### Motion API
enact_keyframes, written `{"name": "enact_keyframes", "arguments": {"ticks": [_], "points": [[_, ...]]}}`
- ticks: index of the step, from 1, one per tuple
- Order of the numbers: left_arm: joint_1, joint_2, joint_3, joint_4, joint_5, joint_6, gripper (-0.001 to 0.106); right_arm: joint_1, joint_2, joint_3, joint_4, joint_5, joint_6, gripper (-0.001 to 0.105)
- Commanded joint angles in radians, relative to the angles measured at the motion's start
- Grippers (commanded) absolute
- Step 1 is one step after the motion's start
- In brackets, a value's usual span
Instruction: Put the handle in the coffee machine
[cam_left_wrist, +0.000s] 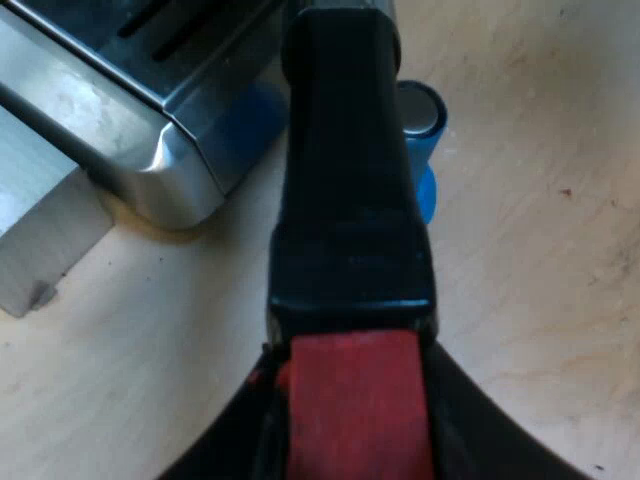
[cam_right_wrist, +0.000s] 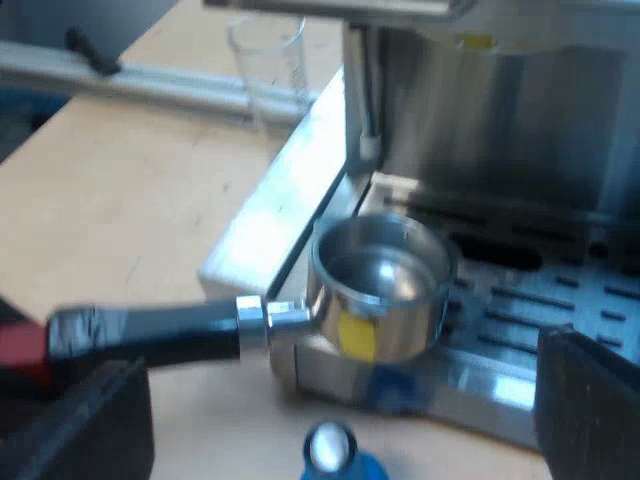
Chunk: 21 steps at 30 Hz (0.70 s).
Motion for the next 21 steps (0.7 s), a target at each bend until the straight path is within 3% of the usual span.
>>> {"name": "enact_keyframes", "arguments": {"ticks": [1, 9, 21], "points": [[-0.004, 0.026, -0.016, -0.058, 0.069, 0.009, 0.000, 0.002, 0.019, -0.005, -0.061, 0.042, -0.006, 0.078], [-0.004, 0.122, -0.027, -0.132, 0.128, 0.009, 0.000, 0.002, 0.069, -0.005, -0.170, 0.163, -0.030, 0.078], [-0.004, 0.234, -0.076, -0.200, 0.175, 0.049, 0.000, 0.002, 0.106, -0.005, -0.237, 0.189, -0.030, 0.078]]}}
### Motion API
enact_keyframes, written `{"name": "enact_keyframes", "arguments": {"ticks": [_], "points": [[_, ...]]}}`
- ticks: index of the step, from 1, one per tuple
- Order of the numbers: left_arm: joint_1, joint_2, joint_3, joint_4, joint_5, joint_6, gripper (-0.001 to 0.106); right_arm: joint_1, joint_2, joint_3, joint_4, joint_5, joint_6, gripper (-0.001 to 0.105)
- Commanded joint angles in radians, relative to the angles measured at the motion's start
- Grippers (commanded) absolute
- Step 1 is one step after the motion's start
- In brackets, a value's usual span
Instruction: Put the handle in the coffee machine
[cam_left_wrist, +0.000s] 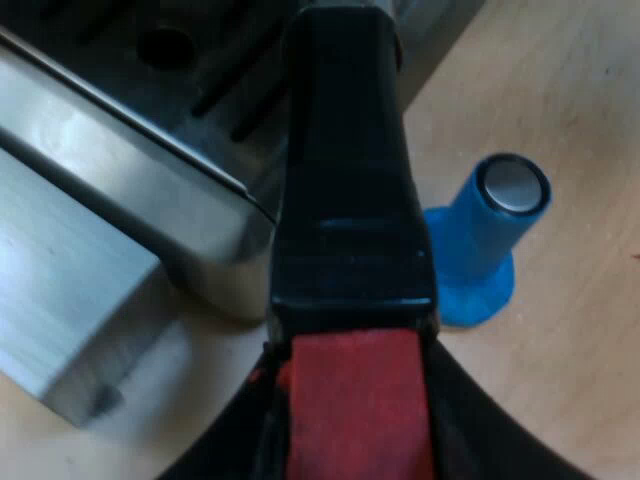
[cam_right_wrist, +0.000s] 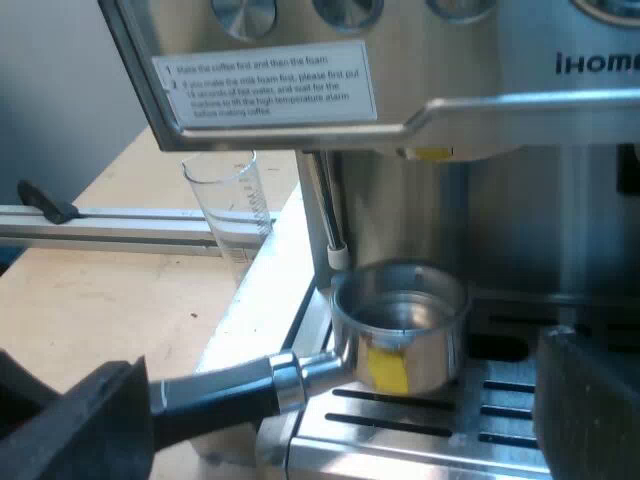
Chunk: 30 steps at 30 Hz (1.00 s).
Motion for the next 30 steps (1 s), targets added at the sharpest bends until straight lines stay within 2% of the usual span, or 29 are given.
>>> {"name": "enact_keyframes", "arguments": {"ticks": [1, 4, 7, 15, 26, 30], "points": [[-0.004, 0.007, -0.036, -0.023, 0.071, 0.026, 0.000, 0.002, 0.014, -0.005, -0.007, 0.038, -0.017, 0.078], [-0.004, 0.026, -0.055, -0.023, 0.076, 0.051, 0.000, 0.002, 0.032, -0.005, -0.020, 0.123, -0.032, 0.078], [-0.004, 0.042, -0.074, -0.028, 0.088, 0.064, 0.000, 0.002, 0.037, -0.005, -0.034, 0.160, -0.032, 0.078], [-0.004, 0.067, -0.091, -0.106, 0.146, 0.063, 0.000, 0.002, 0.037, -0.005, -0.032, 0.160, -0.032, 0.078], [-0.016, 0.108, -0.110, -0.133, 0.151, 0.068, 0.000, 0.002, 0.037, -0.005, -0.030, 0.160, -0.032, 0.078], [-0.051, 0.140, -0.153, -0.123, 0.149, 0.068, 0.000, 0.002, 0.037, -0.005, -0.030, 0.160, -0.032, 0.078]]}}
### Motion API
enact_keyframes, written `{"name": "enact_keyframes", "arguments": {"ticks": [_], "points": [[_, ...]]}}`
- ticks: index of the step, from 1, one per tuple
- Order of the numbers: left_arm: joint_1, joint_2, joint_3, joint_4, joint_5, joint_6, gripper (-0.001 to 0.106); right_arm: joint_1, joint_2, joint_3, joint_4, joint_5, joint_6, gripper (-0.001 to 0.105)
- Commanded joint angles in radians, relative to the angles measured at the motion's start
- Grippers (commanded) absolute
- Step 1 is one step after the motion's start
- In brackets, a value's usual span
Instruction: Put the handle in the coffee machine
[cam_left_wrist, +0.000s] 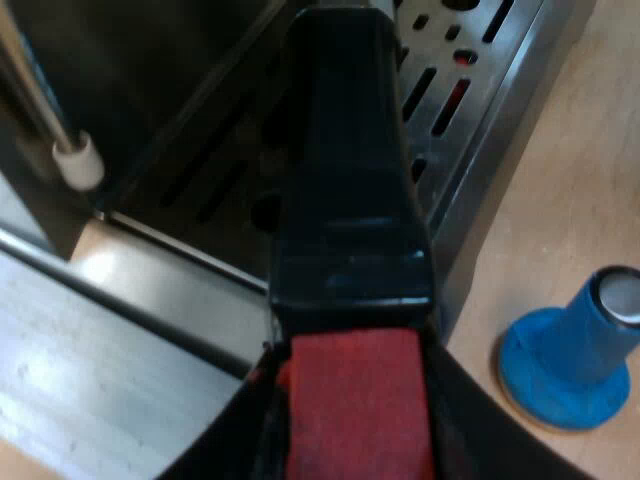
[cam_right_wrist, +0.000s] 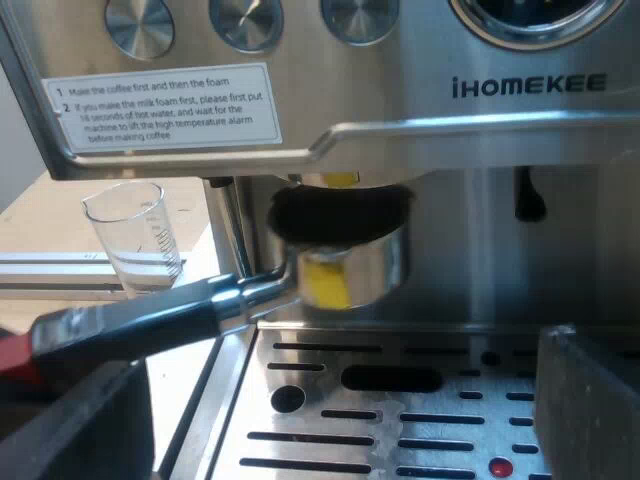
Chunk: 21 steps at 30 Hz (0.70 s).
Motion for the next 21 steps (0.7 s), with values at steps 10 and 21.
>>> {"name": "enact_keyframes", "arguments": {"ticks": [10, 21], "points": [[-0.027, 0.030, -0.108, -0.017, 0.067, 0.008, 0.000, 0.002, -0.006, -0.005, -0.001, 0.008, -0.013, 0.078], [-0.027, 0.030, -0.125, 0.011, 0.067, 0.008, 0.000, 0.002, -0.006, -0.005, -0.001, 0.008, -0.013, 0.078]]}}
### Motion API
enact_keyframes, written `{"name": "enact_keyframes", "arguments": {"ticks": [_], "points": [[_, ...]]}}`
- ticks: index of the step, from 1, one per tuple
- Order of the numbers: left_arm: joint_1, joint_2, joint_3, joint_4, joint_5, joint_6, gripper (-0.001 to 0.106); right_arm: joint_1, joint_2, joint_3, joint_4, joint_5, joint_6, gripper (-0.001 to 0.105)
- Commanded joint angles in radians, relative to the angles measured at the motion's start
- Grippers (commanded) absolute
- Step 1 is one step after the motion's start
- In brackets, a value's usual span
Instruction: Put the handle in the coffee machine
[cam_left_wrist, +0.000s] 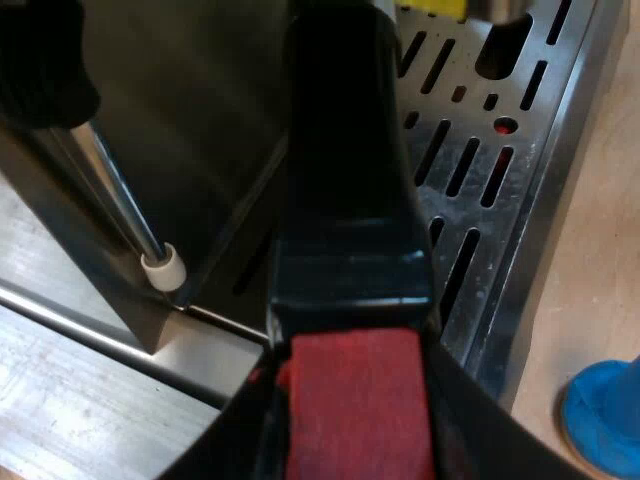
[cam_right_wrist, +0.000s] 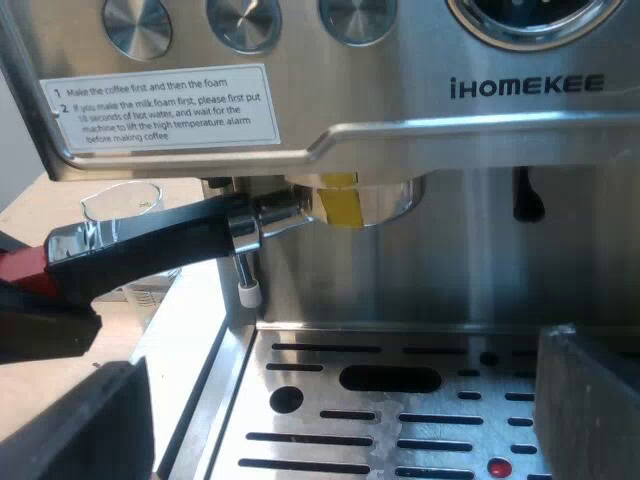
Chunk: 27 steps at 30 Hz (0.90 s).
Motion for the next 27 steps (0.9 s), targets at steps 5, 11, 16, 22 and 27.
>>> {"name": "enact_keyframes", "arguments": {"ticks": [5, 11, 16, 22, 27], "points": [[-0.004, -0.010, -0.015, 0.017, 0.066, 0.008, 0.000, 0.002, -0.006, -0.005, -0.001, 0.008, -0.013, 0.078], [-0.004, -0.010, -0.018, 0.051, 0.066, 0.054, 0.000, 0.002, -0.006, -0.005, -0.001, 0.008, -0.013, 0.078], [-0.004, -0.010, -0.044, 0.072, 0.066, 0.068, 0.000, 0.002, -0.006, -0.005, -0.001, 0.008, -0.011, 0.078], [-0.004, -0.010, -0.068, 0.091, 0.071, 0.072, 0.000, 0.002, -0.006, -0.005, -0.001, 0.008, -0.011, 0.078], [-0.004, -0.010, -0.068, 0.105, 0.076, 0.074, 0.000, 0.002, -0.006, -0.005, -0.001, 0.008, -0.011, 0.078]]}}
